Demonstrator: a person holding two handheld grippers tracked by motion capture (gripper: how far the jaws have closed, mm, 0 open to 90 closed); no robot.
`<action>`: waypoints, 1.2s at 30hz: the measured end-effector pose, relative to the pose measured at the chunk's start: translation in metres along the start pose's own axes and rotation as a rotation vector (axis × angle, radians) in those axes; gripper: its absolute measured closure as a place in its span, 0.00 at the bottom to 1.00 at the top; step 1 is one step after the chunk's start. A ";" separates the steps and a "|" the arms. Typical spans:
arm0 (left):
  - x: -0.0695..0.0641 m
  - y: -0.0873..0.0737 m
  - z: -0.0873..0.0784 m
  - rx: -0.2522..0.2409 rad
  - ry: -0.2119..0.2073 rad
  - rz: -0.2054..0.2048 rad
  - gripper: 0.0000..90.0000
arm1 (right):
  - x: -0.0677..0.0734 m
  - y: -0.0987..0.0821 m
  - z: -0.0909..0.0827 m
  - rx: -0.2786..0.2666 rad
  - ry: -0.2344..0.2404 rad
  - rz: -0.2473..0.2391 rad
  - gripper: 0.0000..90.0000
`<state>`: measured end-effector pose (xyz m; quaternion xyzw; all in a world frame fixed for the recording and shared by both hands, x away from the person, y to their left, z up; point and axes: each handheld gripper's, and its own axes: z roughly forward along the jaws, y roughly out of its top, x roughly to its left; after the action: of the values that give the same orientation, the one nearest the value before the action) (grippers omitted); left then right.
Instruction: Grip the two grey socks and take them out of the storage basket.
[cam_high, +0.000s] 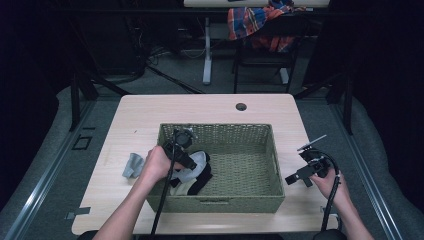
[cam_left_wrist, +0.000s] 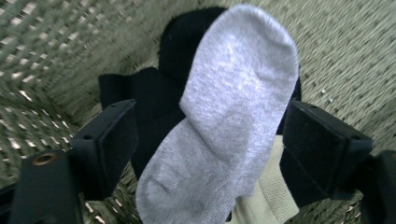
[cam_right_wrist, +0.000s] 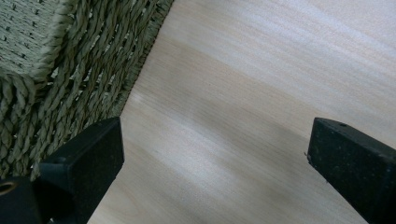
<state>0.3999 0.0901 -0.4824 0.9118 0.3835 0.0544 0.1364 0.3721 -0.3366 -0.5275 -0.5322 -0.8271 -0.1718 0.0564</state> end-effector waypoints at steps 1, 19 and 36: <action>-0.001 0.001 0.002 0.022 -0.002 0.010 0.26 | 0.002 -0.001 0.002 -0.031 0.003 0.023 0.04; -0.008 0.000 0.018 0.118 0.002 0.075 0.90 | 0.002 -0.002 0.002 -0.029 -0.004 0.022 0.04; 0.004 -0.010 -0.034 -0.072 -0.016 0.042 0.92 | 0.000 -0.001 0.000 -0.002 0.000 0.002 0.04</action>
<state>0.3892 0.1069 -0.4528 0.9146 0.3608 0.0639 0.1710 0.3715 -0.3366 -0.5277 -0.5330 -0.8264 -0.1725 0.0558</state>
